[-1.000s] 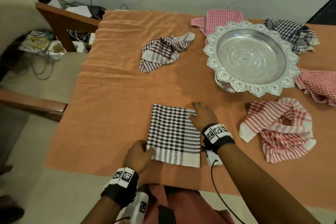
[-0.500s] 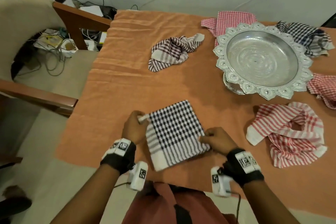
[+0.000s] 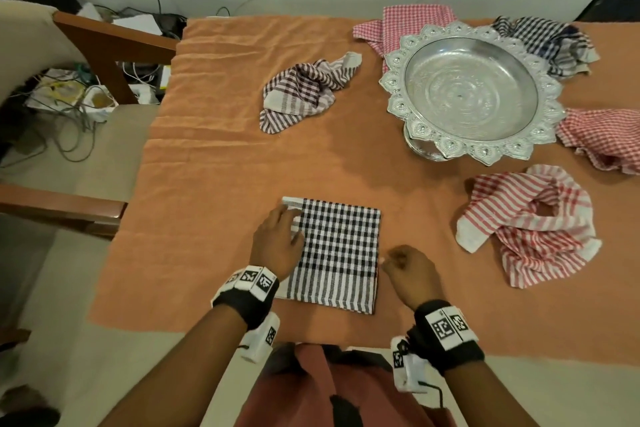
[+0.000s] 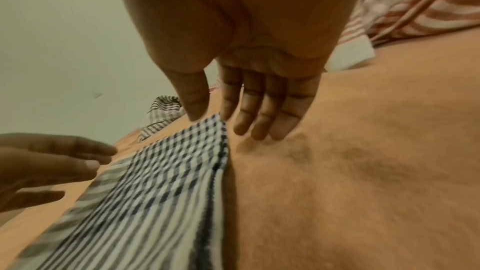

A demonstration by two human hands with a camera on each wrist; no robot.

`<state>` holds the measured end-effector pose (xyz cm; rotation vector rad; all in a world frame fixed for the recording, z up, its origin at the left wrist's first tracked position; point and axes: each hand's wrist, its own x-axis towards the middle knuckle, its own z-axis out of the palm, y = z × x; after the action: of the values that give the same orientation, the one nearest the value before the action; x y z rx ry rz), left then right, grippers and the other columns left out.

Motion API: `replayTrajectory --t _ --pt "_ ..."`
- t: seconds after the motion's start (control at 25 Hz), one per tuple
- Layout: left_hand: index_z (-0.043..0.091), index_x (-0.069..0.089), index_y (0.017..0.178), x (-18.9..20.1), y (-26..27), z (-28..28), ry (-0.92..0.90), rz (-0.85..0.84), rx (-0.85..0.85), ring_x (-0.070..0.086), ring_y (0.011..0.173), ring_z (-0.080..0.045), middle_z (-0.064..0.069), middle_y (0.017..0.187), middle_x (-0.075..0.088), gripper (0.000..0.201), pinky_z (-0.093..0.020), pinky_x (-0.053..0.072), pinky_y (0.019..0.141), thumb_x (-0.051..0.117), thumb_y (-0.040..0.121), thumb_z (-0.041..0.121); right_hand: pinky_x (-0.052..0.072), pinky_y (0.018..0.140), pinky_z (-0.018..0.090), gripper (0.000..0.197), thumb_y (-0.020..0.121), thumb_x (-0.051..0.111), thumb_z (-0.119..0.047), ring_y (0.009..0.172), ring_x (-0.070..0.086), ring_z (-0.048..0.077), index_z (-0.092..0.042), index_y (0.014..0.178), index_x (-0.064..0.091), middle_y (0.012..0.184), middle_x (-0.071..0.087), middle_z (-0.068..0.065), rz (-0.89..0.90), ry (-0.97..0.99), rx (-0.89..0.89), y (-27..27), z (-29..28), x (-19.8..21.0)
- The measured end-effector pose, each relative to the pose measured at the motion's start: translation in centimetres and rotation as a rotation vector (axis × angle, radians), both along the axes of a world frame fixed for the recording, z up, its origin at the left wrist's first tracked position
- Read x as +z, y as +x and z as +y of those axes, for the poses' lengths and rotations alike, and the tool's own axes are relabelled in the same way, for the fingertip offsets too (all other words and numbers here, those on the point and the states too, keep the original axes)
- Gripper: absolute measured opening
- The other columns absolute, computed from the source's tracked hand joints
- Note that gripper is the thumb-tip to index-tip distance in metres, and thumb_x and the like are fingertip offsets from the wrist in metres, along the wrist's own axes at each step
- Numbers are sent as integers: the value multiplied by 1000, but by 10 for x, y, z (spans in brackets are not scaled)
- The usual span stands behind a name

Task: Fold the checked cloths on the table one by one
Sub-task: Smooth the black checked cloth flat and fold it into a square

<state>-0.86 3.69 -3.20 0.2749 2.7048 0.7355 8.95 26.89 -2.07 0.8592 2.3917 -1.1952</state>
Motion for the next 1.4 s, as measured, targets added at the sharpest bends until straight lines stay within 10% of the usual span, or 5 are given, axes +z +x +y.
replayTrajectory --t 0.32,1.04,1.4 --pt "21 13 154 16 -6 35 -118 -59 -222 -2 148 -22 -2 162 1 66 -42 -2 119 45 96 25 14 116 32 62 99 34 -50 146 16 17 -18 151 25 159 19 2 221 -41 414 -66 -76 27" --pt "29 -31 143 -36 -32 -17 -411 -61 -473 -33 139 -26 8 149 -39 78 -51 -17 114 -5 84 74 -17 115 43 70 97 19 -59 143 -26 18 -28 150 -15 152 -28 -10 -90 361 537 -62 -61 -40" --pt "20 -1 153 -21 -23 -8 -320 76 -406 -19 144 -32 -8 158 -18 76 -50 -23 111 9 90 60 -9 118 47 72 97 24 -55 146 -18 26 -18 153 -4 159 -19 3 -95 414 351 -63 -73 -16"
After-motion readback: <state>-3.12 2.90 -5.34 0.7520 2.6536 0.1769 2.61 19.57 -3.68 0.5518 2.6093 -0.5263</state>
